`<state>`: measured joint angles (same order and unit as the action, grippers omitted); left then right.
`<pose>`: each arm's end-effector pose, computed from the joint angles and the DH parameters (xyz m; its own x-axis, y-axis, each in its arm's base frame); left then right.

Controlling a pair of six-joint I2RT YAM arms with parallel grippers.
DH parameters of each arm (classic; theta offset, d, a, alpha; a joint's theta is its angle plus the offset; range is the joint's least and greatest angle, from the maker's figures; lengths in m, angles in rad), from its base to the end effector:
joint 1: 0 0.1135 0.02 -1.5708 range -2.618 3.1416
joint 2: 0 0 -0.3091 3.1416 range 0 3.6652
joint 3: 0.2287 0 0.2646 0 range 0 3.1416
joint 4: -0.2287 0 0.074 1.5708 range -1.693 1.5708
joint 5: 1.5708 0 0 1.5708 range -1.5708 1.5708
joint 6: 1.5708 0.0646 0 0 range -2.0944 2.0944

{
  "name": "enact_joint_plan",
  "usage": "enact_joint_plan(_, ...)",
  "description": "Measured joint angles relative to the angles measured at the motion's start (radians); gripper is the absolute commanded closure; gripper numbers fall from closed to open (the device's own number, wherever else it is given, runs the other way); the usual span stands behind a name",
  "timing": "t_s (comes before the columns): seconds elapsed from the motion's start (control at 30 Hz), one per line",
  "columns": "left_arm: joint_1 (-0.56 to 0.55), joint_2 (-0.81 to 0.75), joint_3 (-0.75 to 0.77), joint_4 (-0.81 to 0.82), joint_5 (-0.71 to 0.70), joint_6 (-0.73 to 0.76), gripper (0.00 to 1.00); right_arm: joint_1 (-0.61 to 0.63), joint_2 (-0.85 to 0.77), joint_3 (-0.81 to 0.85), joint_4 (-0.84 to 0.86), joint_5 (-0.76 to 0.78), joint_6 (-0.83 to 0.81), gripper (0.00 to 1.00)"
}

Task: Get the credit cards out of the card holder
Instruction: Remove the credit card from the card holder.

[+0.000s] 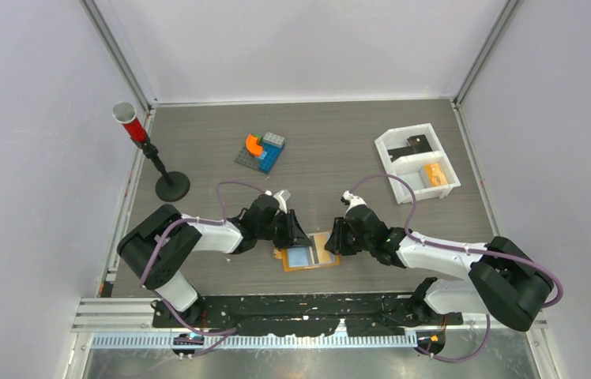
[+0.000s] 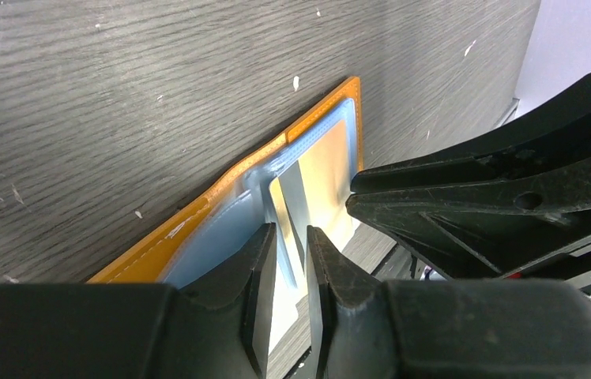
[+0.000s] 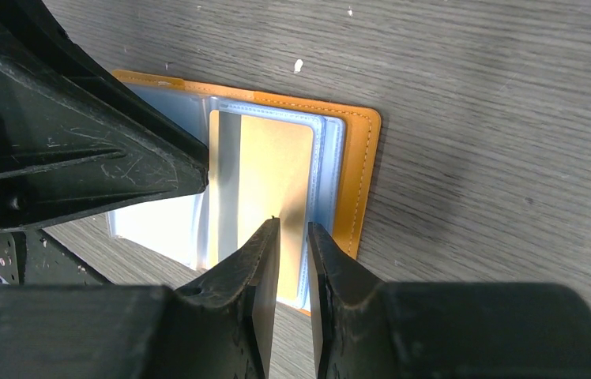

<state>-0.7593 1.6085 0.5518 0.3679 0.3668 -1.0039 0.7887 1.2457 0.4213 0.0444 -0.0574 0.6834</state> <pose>0.2120 -0.2332 0.1421 -0.9591 -0.1754 -0.2223 0.0640 0.6304 -0.7737 0.1656 0.1720 0.1605 -0.8497 0.0391 -0.5258 -0.2585 0.8382 0.4802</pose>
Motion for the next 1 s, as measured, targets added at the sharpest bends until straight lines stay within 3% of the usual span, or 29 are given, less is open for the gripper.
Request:
enact_joint_plan(0.43, -0.026, 0.006, -0.022, 0.048, -0.035, -0.101, 0.74, 0.000, -0.024, -0.020, 0.000, 0.000, 0.005, 0.73)
enact_joint_plan(0.6, -0.034, 0.011, -0.022, 0.056, -0.041, -0.123, 0.80, 0.000, -0.028, -0.024, 0.003, 0.000, 0.009, 0.73)
enact_joint_plan(0.9, -0.037, 0.011, -0.050, 0.117, -0.041, -0.155, 1.00, -0.001, -0.045, -0.035, -0.001, 0.001, 0.021, 0.73)
enact_joint_plan(1.0, -0.037, 0.011, -0.057, 0.164, -0.034, -0.171, 1.00, -0.001, -0.051, -0.038, -0.006, 0.004, 0.023, 0.74)
